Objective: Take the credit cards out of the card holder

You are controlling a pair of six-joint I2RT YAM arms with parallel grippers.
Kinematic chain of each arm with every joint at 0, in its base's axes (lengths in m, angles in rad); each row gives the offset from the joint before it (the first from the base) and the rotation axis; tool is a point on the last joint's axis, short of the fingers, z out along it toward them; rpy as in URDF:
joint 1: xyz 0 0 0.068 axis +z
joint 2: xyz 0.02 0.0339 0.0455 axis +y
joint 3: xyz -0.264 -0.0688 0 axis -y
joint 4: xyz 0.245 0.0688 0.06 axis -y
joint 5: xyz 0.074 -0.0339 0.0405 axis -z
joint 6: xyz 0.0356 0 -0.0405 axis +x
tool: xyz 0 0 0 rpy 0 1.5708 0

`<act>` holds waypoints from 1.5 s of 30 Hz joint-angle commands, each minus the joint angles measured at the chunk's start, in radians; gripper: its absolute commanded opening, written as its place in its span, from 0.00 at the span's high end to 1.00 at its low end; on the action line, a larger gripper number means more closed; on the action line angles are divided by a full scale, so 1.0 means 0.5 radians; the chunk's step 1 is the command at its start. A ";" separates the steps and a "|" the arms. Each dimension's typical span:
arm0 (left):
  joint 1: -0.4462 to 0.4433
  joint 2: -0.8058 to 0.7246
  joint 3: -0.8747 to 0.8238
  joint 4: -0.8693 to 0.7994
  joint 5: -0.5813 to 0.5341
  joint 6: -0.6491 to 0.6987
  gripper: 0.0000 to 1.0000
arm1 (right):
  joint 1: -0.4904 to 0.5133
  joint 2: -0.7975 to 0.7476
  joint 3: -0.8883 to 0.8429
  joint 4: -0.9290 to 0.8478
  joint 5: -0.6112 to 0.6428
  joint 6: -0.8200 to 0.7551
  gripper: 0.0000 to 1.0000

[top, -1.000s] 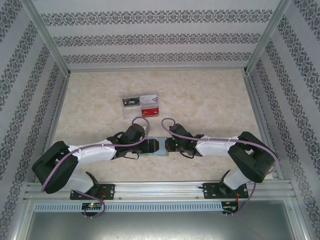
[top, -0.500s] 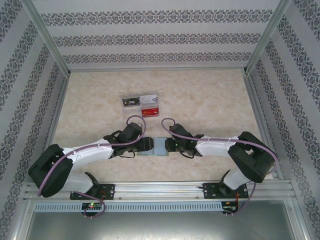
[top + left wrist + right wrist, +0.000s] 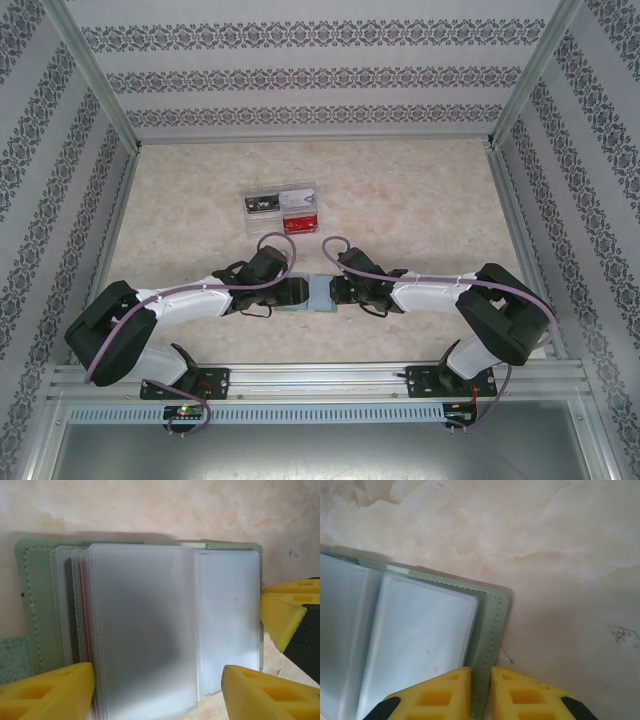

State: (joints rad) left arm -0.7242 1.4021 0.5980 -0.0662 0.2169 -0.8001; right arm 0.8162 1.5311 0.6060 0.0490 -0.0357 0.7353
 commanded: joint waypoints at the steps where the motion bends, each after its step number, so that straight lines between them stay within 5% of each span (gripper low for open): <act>1: 0.017 0.037 -0.010 0.138 0.137 0.008 0.31 | 0.034 0.040 0.024 -0.013 -0.028 0.030 0.80; 12: 0.016 -0.061 -0.019 0.194 0.225 0.024 0.27 | 0.037 0.063 0.031 -0.011 -0.032 0.039 0.80; 22: 0.007 -0.107 -0.011 0.179 0.229 0.039 0.00 | 0.039 0.064 0.032 -0.006 -0.029 0.042 0.79; 33: 0.005 -0.253 0.033 -0.040 0.098 0.096 0.00 | 0.034 -0.008 0.038 -0.066 0.014 0.022 0.73; 45: 0.158 -0.240 -0.038 -0.092 0.073 0.177 0.37 | 0.066 -0.249 0.074 -0.124 0.010 0.066 0.68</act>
State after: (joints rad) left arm -0.6655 1.2613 0.5900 -0.1036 0.2493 -0.7383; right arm 0.8280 1.4277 0.6182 -0.0113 -0.0322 0.7395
